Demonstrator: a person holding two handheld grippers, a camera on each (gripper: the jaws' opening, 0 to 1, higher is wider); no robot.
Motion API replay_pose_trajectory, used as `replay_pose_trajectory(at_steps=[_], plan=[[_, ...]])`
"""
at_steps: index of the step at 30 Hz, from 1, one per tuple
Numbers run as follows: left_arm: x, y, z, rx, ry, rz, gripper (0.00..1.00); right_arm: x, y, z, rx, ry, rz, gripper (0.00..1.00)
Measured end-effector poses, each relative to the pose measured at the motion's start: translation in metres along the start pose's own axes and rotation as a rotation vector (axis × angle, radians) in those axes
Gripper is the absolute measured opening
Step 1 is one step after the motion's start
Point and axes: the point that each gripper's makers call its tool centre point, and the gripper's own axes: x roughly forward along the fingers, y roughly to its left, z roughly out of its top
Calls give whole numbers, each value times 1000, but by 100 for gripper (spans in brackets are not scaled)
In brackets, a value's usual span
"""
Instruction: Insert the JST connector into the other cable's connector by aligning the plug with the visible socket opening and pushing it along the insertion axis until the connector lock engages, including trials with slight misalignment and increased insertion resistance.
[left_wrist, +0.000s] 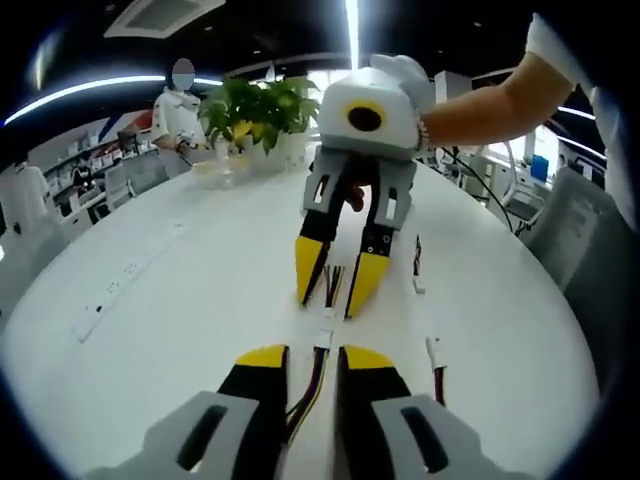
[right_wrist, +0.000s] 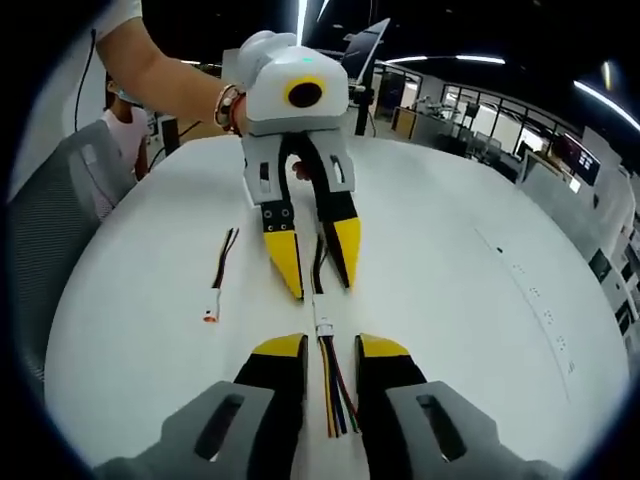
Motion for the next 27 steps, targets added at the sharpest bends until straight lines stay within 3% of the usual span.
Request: replay_pose_trajectory(at_steps=[7, 16, 27], plan=[[-11, 1, 5, -18, -8, 21, 14, -10, -6, -1, 11, -4, -25, 16], [-27, -4, 24, -4, -33, 54, 14, -29, -4, 7, 18, -9, -61, 15], [-36, -23, 42, 35, -38, 60, 14, -50, 15, 7, 16, 8, -69, 15]])
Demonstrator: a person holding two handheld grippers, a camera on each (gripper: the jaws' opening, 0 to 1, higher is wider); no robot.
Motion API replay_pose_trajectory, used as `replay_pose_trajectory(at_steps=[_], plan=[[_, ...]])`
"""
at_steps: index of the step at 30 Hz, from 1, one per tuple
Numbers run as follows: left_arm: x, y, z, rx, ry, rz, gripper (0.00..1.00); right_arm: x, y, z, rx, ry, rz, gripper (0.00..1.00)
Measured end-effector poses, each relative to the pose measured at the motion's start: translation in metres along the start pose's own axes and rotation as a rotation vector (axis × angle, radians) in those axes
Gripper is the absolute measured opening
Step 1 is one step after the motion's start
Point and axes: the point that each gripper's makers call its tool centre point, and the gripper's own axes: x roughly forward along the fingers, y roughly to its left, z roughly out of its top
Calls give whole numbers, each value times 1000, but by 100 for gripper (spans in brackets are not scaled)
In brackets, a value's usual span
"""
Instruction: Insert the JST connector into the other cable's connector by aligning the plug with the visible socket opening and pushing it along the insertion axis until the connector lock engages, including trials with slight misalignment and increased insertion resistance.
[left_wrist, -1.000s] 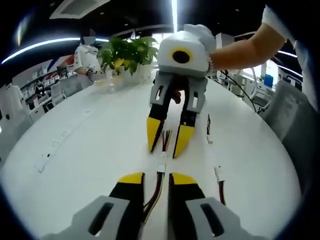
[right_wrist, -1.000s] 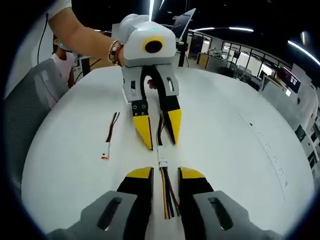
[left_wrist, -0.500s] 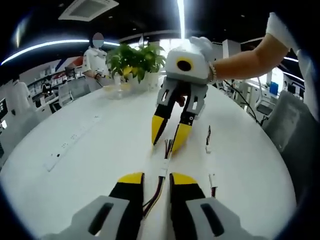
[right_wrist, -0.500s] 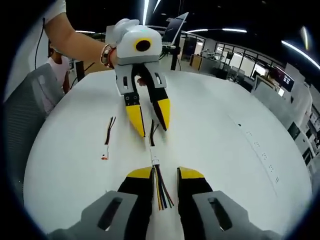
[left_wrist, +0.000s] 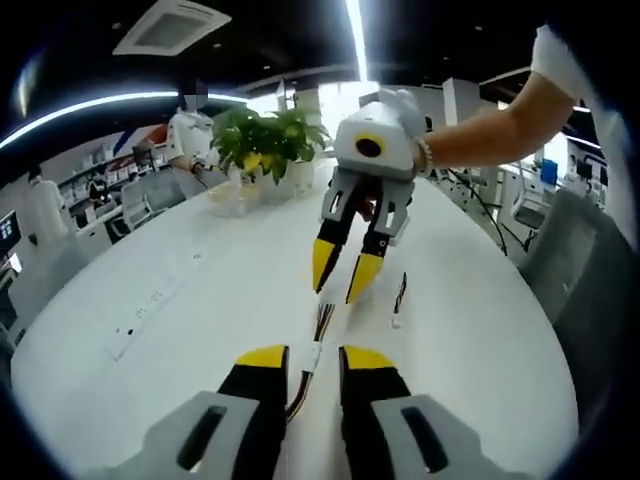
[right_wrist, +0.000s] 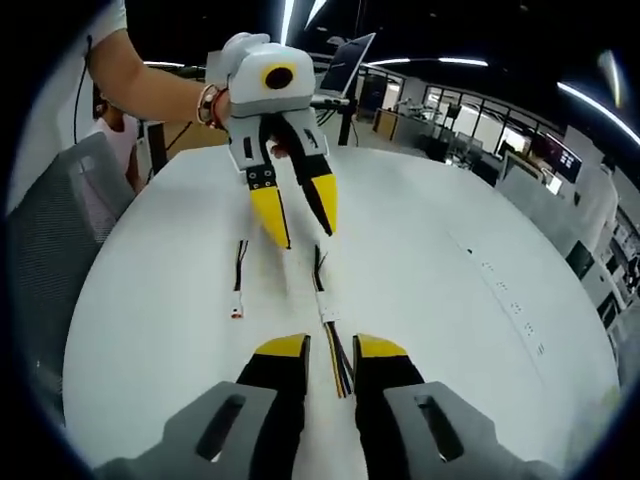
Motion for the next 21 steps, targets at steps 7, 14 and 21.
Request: replay_pose_trajectory(at_steps=[7, 14, 21], plan=[[-3, -13, 7, 20, -3, -8, 14, -12, 12, -1, 9, 2, -7, 14], [-2, -30, 11, 17, -11, -17, 15, -19, 30, -5, 16, 17, -5, 14], [-2, -44, 2, 12, 5, -25, 15, -23, 42, -7, 31, 25, -8, 14]])
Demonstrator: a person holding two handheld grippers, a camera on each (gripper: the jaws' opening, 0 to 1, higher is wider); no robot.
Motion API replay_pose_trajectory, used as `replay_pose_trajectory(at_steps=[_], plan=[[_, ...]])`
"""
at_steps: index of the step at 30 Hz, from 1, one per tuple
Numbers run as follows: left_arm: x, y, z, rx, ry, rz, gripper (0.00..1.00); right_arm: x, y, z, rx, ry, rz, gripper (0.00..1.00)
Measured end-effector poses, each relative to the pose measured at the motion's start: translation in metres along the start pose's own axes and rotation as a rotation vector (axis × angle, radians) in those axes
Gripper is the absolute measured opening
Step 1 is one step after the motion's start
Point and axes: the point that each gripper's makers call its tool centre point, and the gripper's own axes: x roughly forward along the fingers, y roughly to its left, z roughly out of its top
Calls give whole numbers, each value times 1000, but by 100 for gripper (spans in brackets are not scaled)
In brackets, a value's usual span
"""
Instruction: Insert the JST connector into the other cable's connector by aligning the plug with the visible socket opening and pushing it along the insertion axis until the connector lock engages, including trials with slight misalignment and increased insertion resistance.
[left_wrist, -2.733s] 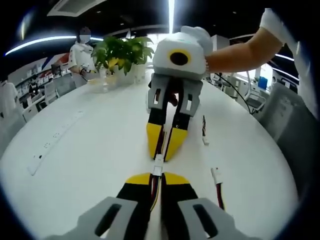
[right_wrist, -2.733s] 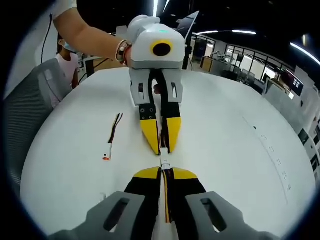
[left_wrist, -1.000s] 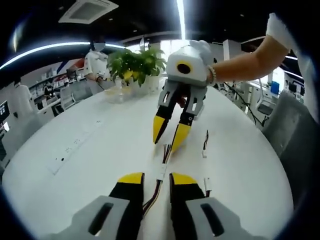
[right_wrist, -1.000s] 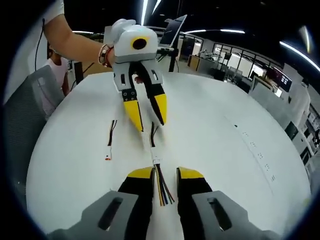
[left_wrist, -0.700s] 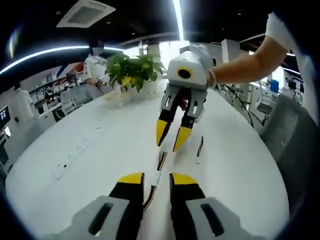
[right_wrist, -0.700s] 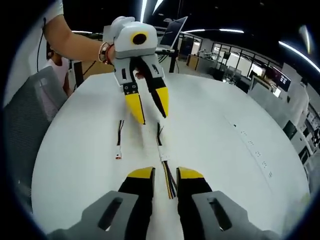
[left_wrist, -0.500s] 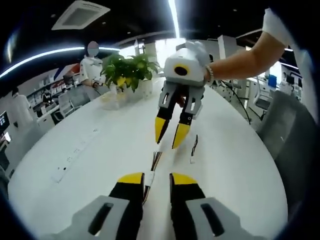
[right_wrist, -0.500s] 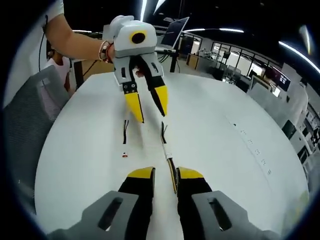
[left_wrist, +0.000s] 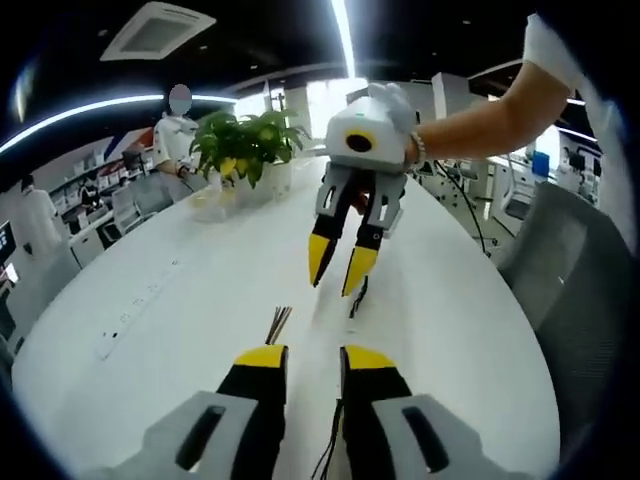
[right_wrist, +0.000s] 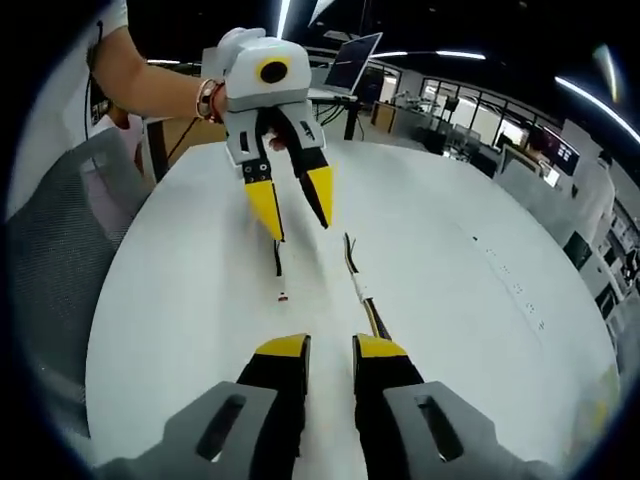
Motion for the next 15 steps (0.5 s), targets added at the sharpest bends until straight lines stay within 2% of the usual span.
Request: replay_pose_trajectory(at_steps=[9, 15], plan=[[-1, -12, -14, -19, 24, -2, 15, 2, 17, -3, 3, 14, 9, 14], [-2, -22, -28, -11, 62, -15, 15, 3, 22, -8, 3, 25, 15, 14]])
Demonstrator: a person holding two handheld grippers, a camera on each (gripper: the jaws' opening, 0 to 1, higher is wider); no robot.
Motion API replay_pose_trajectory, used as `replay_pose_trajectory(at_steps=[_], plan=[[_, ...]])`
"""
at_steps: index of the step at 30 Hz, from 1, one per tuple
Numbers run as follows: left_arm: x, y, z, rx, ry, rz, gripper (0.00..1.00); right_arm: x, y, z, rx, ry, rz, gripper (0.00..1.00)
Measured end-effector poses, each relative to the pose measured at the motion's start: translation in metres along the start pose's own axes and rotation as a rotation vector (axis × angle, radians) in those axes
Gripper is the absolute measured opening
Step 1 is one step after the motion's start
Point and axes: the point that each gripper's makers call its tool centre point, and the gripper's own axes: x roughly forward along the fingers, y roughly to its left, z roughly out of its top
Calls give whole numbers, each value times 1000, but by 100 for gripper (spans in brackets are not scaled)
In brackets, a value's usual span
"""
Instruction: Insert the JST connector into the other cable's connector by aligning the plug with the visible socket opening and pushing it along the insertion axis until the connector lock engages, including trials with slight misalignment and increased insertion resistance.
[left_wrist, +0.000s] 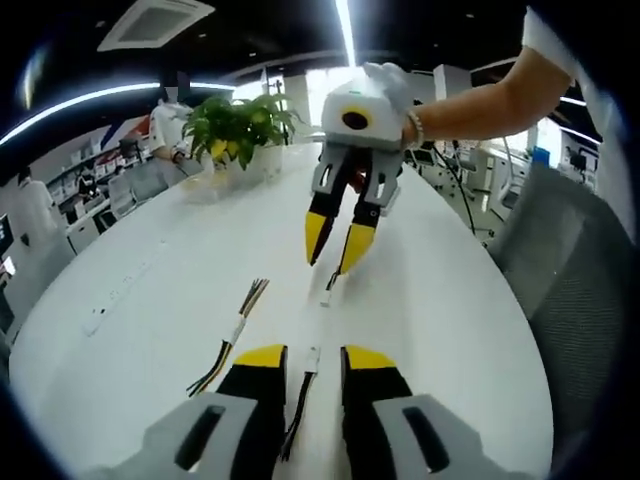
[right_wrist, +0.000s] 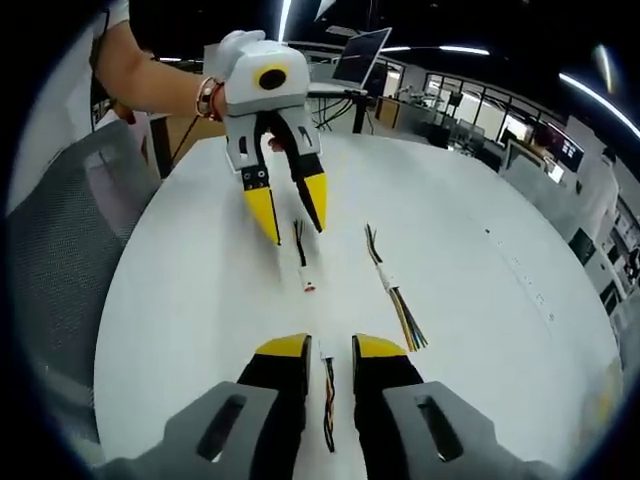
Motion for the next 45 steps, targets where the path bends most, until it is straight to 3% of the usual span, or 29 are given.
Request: replay_pose_trajectory(at_steps=[9, 23, 45], plan=[[3, -1, -12, -30, -6, 5, 16, 9, 7, -9, 0, 3, 22, 14], [18, 3, -26, -72, -10, 6, 16, 21, 0, -29, 17, 20, 33, 12], [27, 7, -31, -142, -43, -4, 12, 23, 0, -28, 54, -45, 29, 5]])
